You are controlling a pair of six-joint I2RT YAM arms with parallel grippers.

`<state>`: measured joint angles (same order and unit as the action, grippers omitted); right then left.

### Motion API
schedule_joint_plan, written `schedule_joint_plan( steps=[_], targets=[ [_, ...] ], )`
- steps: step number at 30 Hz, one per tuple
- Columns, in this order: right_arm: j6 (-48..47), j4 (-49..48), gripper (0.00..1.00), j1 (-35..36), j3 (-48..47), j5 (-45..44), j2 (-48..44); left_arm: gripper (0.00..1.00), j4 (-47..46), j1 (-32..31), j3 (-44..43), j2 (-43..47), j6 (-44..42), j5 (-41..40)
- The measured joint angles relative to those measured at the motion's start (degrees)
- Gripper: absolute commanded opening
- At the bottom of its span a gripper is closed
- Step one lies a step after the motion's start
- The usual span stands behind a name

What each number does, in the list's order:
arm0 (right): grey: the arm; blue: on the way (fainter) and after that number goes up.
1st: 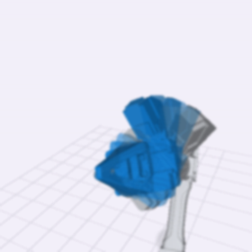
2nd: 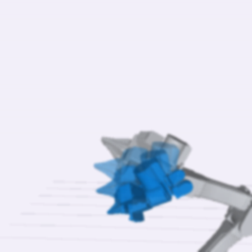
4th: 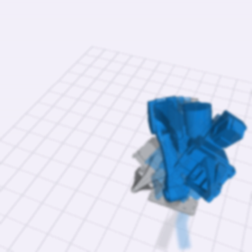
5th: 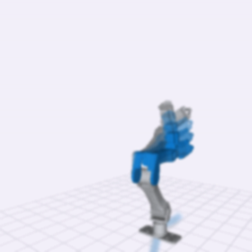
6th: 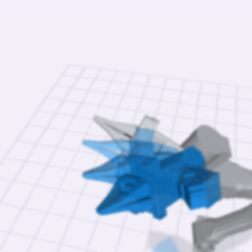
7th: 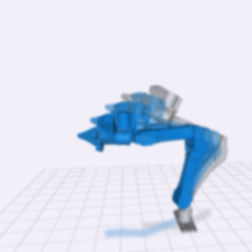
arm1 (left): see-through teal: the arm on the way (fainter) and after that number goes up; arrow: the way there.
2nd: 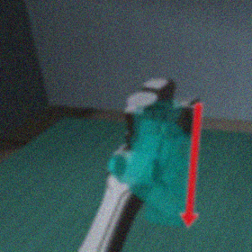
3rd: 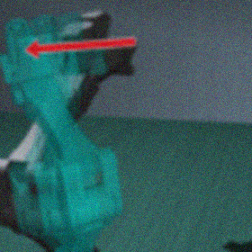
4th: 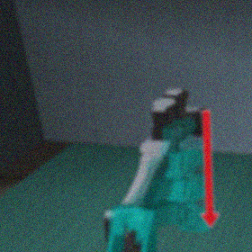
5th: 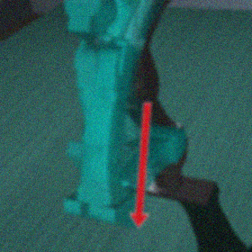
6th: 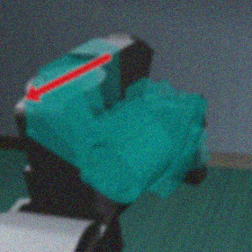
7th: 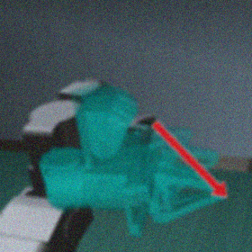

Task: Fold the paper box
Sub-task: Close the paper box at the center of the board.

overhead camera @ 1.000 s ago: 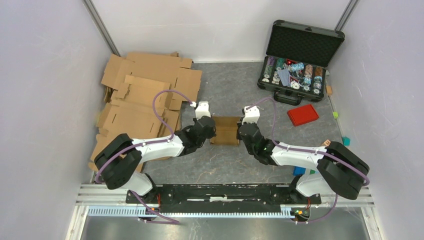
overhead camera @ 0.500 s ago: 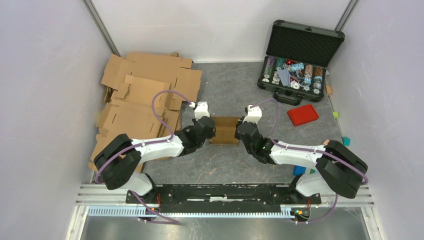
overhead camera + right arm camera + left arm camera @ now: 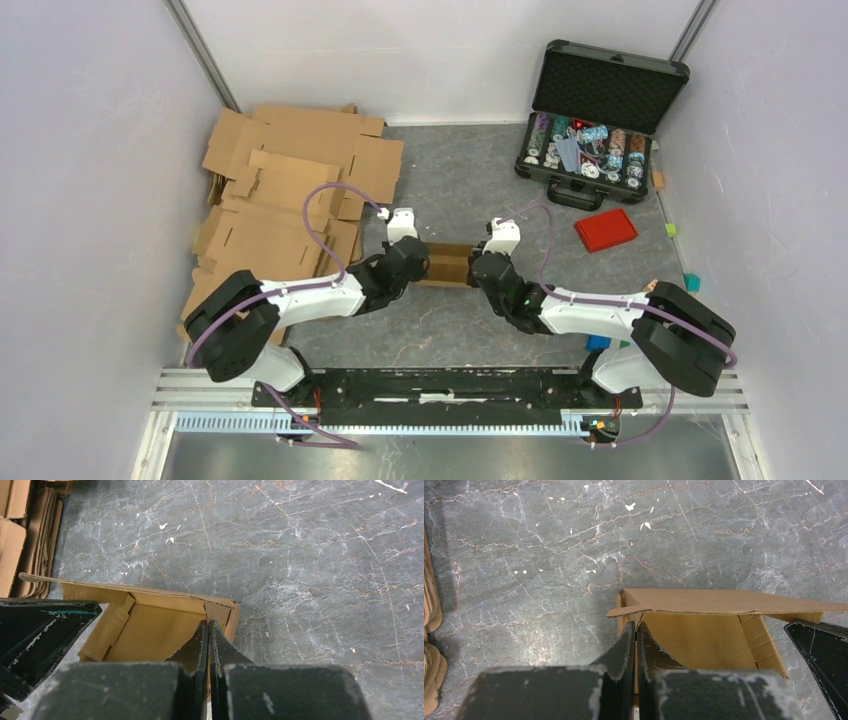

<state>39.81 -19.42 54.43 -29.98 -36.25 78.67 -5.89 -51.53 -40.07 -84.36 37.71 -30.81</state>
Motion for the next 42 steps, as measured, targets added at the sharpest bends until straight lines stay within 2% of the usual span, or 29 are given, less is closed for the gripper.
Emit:
schedule_joint_plan(
  steps=[5, 8, 16, 26, 27, 30, 32, 37, 42],
  targets=[
    [-0.2, 1.1, 0.0, 0.9, 0.2, 0.2, 0.0, 0.02, 0.2, 0.0, 1.1, 0.8, 0.1, 1.0],
    [-0.7, 1.8, 0.03, 1.0, 0.2, 0.2, 0.0, 0.02, 0.2, -0.1, 1.3, 0.8, 0.2, 1.2],
    [-2.8, 5.8, 0.19, 1.3, 0.4, 1.5, -1.4, 0.02, 1.1, -0.4, 1.3, 0.8, 0.2, 1.3],
    [-5.9, 8.5, 0.34, 1.3, 3.3, 6.2, -9.2, 0.02, 1.4, -0.4, 1.3, 1.0, 0.2, 1.3],
    [-6.4, 8.8, 0.37, 1.3, 3.6, 6.4, -10.5, 0.02, 1.4, -0.4, 1.3, 1.0, 0.2, 1.3],
    [-7.7, 9.7, 0.57, 1.2, 3.7, 6.6, -13.7, 0.02, 1.5, -0.5, 1.3, 1.0, 0.2, 1.3],
    [-9.0, 10.4, 0.63, 1.0, 3.7, 6.4, -16.1, 0.02, 1.5, -0.7, 1.3, 1.0, 0.2, 1.3],
    [-13.7, 11.6, 0.65, -0.2, 1.6, 6.5, -18.6, 0.02, 1.6, -0.7, 1.3, 1.2, 0.2, 1.3],
    [-16.7, 13.5, 0.65, -1.9, -6.4, 8.2, -15.4, 0.02, 2.0, -0.9, 1.5, 1.6, 0.2, 1.3]
  ],
)
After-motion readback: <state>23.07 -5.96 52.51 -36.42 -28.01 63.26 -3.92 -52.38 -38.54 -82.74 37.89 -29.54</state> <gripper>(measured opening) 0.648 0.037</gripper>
